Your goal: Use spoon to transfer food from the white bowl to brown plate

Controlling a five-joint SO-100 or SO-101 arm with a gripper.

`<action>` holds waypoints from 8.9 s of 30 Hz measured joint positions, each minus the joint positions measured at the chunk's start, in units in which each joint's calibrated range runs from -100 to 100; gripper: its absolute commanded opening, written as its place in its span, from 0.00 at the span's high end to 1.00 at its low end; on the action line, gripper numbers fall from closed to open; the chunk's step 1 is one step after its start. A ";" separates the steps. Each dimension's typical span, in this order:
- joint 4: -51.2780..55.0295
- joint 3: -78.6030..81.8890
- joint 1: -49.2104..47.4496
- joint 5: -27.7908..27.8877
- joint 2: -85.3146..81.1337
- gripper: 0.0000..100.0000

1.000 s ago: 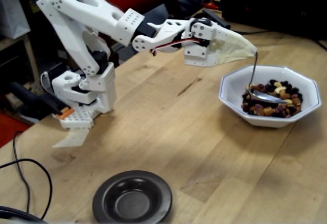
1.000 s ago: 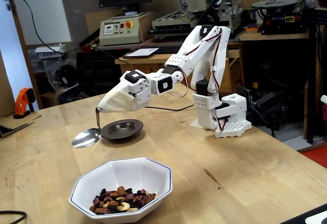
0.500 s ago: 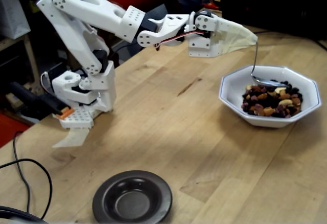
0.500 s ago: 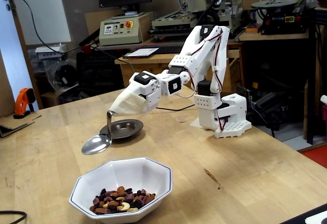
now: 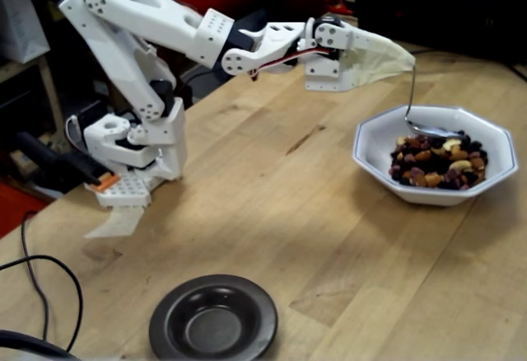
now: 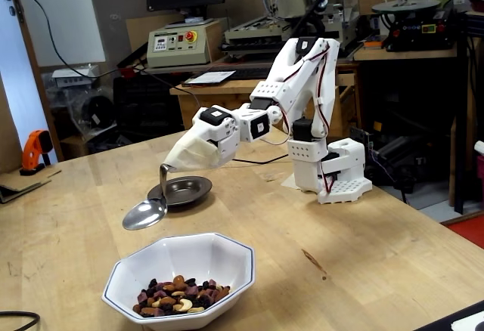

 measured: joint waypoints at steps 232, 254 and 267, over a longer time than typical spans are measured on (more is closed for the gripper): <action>-0.64 -8.50 -4.89 -10.65 25.25 0.96; -0.64 -19.95 -7.81 -10.65 36.07 0.96; -0.64 -19.87 -7.81 -10.65 34.26 0.96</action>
